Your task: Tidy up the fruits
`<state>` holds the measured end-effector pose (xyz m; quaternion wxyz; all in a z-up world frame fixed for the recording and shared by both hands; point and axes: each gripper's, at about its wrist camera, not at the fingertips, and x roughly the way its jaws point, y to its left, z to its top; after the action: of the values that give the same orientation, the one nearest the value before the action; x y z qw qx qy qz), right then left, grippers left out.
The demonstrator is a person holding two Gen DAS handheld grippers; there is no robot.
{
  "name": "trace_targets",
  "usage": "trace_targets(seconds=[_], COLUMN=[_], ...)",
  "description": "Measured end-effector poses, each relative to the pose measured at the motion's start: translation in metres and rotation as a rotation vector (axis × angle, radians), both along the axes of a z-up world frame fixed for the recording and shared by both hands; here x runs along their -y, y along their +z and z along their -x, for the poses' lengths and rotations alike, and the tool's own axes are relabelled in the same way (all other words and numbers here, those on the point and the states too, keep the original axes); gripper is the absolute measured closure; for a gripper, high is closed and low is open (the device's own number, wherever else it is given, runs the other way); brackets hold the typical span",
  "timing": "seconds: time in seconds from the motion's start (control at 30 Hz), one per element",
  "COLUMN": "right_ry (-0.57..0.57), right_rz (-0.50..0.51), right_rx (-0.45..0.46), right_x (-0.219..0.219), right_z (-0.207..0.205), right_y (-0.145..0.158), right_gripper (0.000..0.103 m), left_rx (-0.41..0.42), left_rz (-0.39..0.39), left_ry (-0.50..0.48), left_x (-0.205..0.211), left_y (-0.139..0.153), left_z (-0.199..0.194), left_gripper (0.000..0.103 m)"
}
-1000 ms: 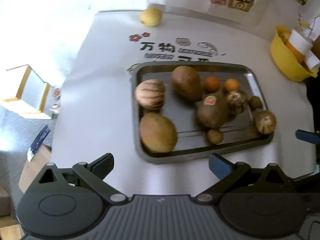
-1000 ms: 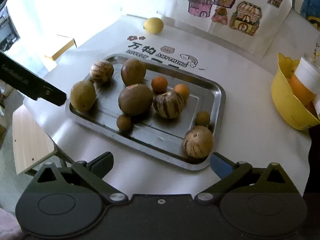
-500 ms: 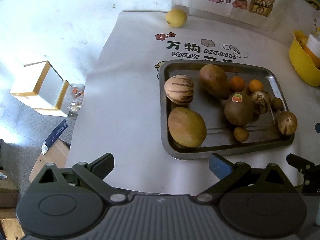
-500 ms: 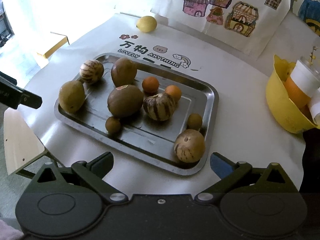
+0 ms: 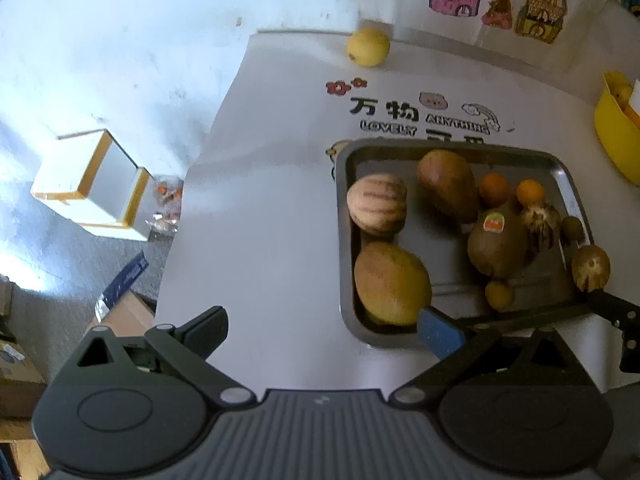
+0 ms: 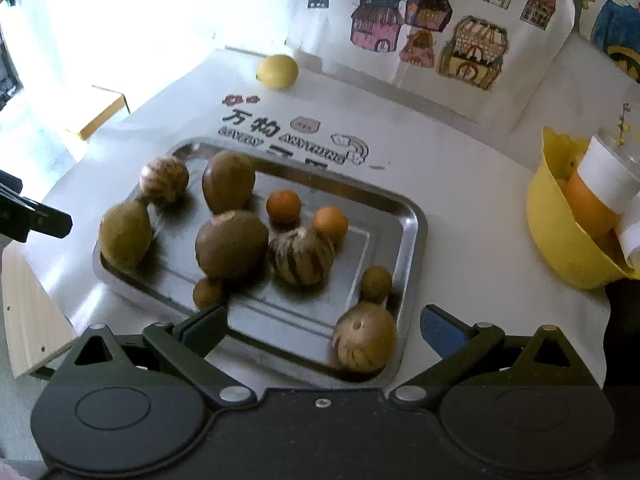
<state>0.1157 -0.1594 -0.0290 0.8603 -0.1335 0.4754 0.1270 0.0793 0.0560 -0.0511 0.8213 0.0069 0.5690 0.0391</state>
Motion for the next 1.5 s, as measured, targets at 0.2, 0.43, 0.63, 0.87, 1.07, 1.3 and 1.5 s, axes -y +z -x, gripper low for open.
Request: trace_targets(seconds=[0.2,0.43,0.63,0.87,1.07,1.3,1.5], right_ry=[0.004,0.005,0.012,0.022,0.022,-0.088,-0.188], right_rz=[-0.03,-0.043,-0.057,-0.079,-0.095,-0.181,-0.243], right_rx=[0.024,0.065,0.095,0.099,0.098,0.117,0.137], right_x=[0.007,0.02,0.03,0.036,0.043,0.048,0.041], right_z=[-0.02,-0.045,-0.071,-0.097,-0.114,-0.106,-0.062], right_y=[0.007,0.018,0.023,0.016,0.012,0.01,0.01], right_gripper=[0.001,0.001,0.001,0.001,0.001,0.001,0.001], left_rx=[0.01,0.042,0.072,0.091,0.096,0.198,0.206], left_rz=[-0.02,-0.004,0.001,-0.007,-0.003,0.057,-0.008], left_ry=[-0.005,0.006,0.021,0.035,0.043,0.003,-0.108], left_x=[0.012,0.029,0.04,0.048,0.056,0.058,0.065], left_y=[0.006,0.013,0.019,0.022,0.017,0.013,0.005], left_z=[-0.021,-0.05,-0.078,-0.111,-0.131,-0.117,-0.073], left_gripper=[0.0,0.0,0.0,0.0,0.0,0.0,0.0])
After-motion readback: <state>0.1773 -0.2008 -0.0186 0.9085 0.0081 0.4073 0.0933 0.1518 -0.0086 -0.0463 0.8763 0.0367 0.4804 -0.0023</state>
